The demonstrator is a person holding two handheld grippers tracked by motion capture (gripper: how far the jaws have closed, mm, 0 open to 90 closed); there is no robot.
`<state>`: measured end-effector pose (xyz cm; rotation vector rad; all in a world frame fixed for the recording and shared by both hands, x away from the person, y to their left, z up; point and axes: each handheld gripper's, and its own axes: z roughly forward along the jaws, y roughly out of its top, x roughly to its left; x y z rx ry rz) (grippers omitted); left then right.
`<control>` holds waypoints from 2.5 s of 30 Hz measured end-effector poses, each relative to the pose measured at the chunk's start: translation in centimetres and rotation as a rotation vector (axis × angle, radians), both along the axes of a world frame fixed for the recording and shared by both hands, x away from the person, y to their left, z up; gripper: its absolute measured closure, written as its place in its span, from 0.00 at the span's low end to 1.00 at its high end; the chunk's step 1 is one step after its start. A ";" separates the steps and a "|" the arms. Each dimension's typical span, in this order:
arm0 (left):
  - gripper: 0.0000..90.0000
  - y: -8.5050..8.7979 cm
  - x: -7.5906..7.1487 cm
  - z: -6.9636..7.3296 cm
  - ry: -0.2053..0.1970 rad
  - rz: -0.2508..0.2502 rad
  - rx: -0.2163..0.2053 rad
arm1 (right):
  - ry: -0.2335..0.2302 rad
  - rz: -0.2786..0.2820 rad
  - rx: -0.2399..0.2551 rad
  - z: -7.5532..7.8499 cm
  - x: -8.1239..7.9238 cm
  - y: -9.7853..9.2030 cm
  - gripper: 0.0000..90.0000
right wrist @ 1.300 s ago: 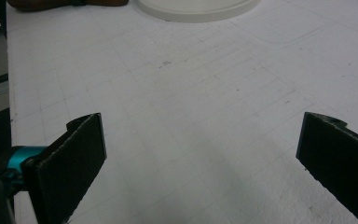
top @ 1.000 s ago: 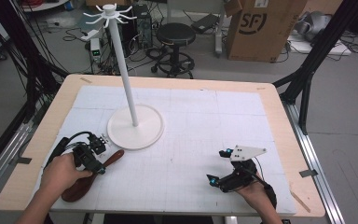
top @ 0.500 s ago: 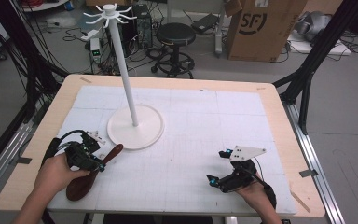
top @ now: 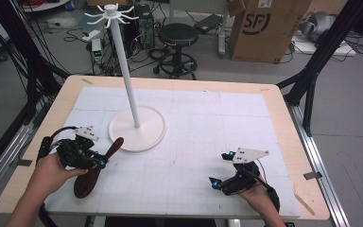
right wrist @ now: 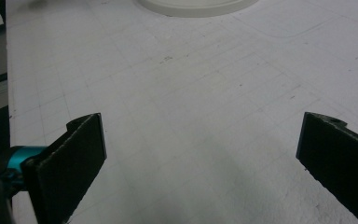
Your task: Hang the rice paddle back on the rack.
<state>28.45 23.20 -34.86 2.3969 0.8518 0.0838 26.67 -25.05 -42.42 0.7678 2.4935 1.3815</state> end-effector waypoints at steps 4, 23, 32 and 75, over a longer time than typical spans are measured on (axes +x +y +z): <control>0.87 0.0 0.0 0.3 -0.011 -0.012 -0.033 | 0.001 0.002 -0.001 0.0 0.0 0.0 0.00; 0.87 1.5 0.4 4.3 -0.113 -0.018 -0.187 | 0.002 0.008 -0.002 -0.1 0.1 0.1 0.00; 0.87 2.2 0.5 5.7 -0.157 0.000 -0.246 | 0.003 0.006 0.000 -0.1 0.1 0.1 0.00; 0.87 4.8 2.3 13.8 -0.272 0.065 -0.379 | 0.001 0.010 0.004 0.0 0.1 0.0 0.00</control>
